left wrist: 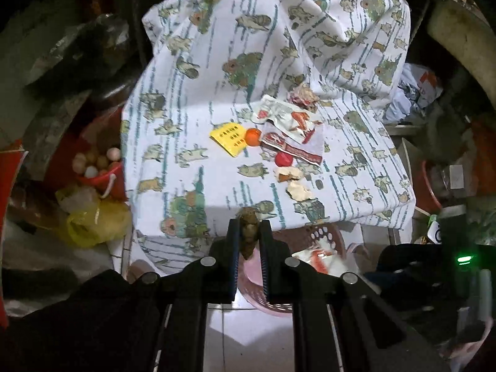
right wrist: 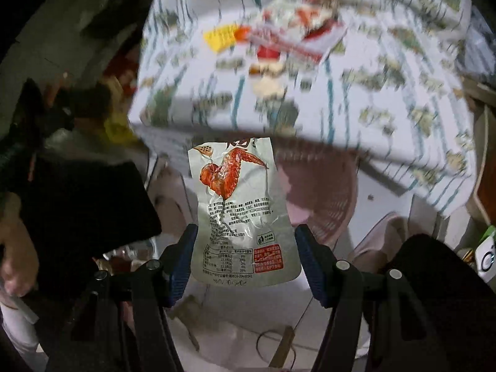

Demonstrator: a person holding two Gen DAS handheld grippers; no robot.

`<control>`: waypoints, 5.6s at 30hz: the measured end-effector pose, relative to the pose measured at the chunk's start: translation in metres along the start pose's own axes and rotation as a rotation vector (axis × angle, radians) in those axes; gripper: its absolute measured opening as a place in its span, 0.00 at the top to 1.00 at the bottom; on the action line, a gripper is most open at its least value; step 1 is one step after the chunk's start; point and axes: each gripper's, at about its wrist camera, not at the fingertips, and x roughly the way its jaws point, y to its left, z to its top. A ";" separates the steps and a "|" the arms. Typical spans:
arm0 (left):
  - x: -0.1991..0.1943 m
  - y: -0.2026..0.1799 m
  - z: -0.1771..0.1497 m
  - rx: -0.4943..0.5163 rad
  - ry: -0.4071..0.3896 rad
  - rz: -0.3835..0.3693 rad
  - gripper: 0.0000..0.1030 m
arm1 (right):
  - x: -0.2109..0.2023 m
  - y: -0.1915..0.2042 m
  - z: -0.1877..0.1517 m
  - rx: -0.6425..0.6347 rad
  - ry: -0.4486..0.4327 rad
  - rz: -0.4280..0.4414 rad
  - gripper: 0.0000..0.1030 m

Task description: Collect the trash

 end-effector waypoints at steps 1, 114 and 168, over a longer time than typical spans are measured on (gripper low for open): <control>0.004 -0.001 -0.001 -0.002 0.014 -0.010 0.89 | 0.011 -0.003 0.001 0.013 0.026 -0.001 0.36; 0.206 0.079 0.144 -0.369 0.473 -0.197 0.62 | -0.088 -0.050 0.221 0.033 -0.484 -0.295 0.34; 0.201 -0.028 0.142 0.241 0.435 0.065 0.52 | -0.088 -0.087 0.226 0.128 -0.419 -0.273 0.34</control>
